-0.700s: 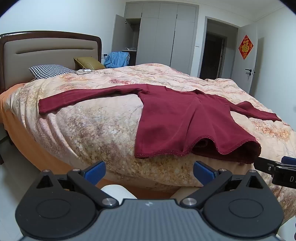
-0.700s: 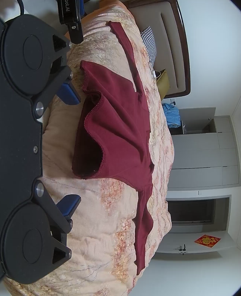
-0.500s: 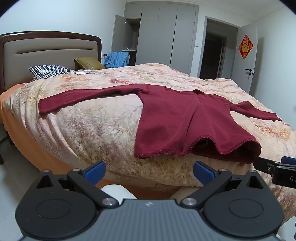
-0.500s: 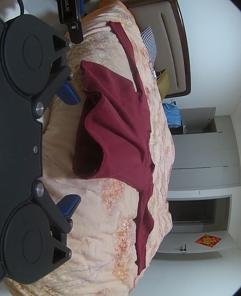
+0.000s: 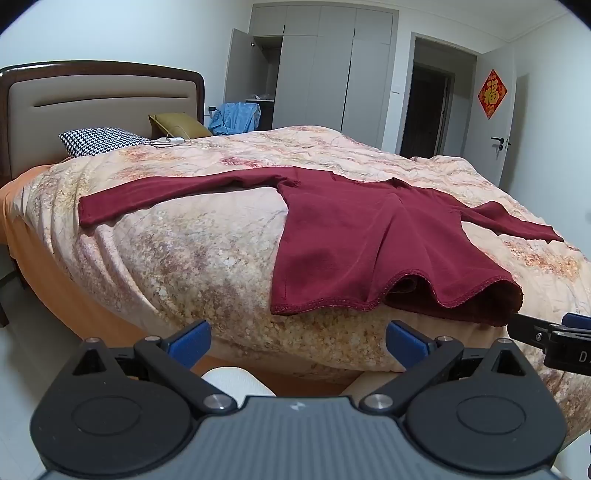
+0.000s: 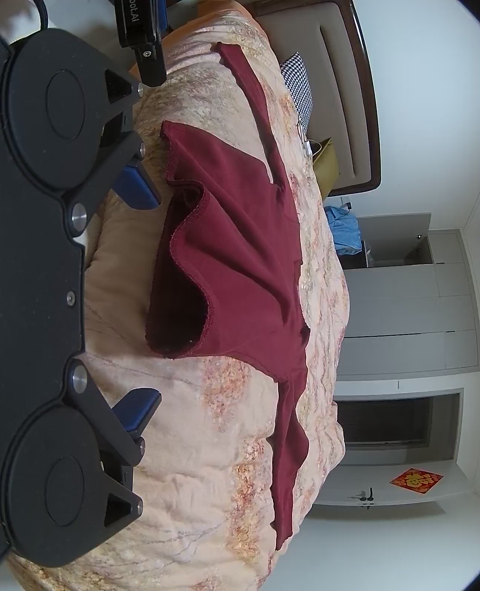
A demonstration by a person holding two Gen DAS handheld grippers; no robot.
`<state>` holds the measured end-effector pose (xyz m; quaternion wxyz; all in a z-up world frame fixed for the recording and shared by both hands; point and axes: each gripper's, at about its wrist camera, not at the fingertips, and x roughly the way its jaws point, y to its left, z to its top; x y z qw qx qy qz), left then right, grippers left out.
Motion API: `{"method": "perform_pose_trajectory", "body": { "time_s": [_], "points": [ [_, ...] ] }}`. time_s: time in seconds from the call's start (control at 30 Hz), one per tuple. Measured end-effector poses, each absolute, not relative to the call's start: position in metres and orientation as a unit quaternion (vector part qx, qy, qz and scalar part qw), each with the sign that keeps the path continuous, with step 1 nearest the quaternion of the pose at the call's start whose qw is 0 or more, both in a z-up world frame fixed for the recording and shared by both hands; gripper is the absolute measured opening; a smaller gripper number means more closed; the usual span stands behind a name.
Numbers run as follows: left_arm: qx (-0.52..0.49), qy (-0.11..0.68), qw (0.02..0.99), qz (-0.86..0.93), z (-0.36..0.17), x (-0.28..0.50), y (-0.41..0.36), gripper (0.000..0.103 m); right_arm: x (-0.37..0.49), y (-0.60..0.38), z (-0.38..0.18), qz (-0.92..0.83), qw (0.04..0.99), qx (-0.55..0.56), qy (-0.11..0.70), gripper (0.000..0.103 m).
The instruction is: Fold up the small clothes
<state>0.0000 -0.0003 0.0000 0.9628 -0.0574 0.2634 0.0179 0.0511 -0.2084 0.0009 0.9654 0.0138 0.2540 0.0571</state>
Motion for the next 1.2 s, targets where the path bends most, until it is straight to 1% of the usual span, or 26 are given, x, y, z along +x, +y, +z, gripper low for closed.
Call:
{"method": "perform_pose_trajectory", "body": {
  "time_s": [1.2],
  "points": [
    [-0.058, 0.264, 0.962, 0.019, -0.0006, 0.0004, 0.0042, 0.103, 0.0526, -0.2084, 0.0003, 0.058, 0.964, 0.016, 0.257, 0.103]
  ]
}}
